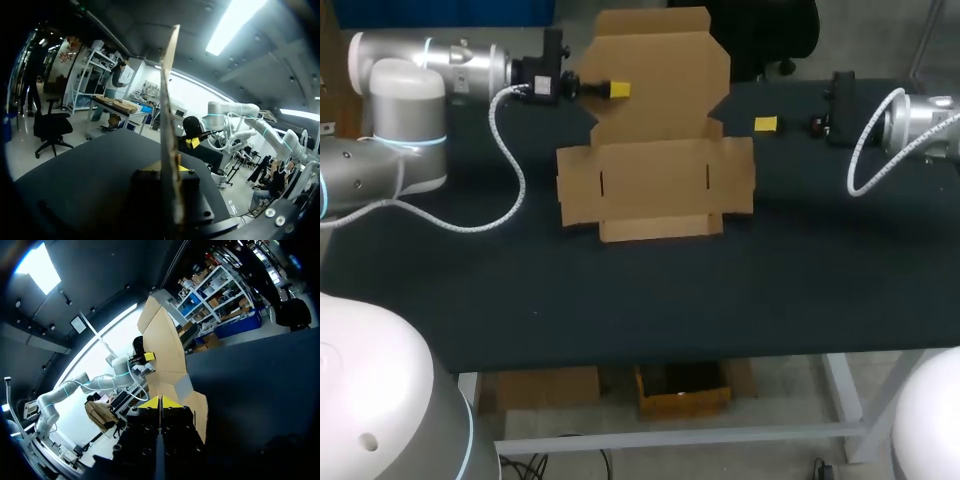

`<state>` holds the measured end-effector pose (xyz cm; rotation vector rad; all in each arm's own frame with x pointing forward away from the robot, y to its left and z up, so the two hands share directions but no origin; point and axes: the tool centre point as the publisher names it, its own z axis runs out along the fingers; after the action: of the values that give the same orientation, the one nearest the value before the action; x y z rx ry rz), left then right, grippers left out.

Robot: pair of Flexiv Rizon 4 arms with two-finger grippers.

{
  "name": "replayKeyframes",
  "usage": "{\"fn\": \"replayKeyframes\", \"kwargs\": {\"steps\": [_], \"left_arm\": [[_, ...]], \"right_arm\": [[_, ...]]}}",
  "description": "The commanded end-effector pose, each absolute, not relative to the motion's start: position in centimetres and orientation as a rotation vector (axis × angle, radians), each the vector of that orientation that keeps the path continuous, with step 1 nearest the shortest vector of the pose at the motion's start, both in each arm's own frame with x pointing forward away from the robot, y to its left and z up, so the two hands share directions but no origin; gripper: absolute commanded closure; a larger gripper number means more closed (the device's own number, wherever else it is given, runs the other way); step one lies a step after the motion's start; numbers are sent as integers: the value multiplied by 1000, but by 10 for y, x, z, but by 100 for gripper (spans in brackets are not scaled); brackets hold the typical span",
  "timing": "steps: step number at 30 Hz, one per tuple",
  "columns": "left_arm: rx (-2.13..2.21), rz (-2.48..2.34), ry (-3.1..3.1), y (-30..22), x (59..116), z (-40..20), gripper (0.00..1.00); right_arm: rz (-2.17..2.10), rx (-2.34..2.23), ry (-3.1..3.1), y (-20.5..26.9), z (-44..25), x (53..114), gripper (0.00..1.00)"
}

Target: Assemble the packaging by folding the flat box into shape, placing the metal phone stand inside, and closing the box properly

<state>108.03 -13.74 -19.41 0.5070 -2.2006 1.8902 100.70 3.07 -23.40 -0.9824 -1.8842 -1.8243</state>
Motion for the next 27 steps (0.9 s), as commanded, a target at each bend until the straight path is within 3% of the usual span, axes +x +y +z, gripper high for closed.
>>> {"fn": "replayKeyframes", "kwargs": {"steps": [1,11,27], "left_arm": [[482,1887,-2200,-141,1085,-192,100],[459,1899,-2207,-145,1085,-188,100],[459,1899,-2207,-145,1085,-188,100]], "right_arm": [[-1792,-1142,-2002,26,-233,987,100],[-1738,-1183,-2150,25,-236,957,100],[-1738,-1183,-2150,25,-236,957,100]]}}
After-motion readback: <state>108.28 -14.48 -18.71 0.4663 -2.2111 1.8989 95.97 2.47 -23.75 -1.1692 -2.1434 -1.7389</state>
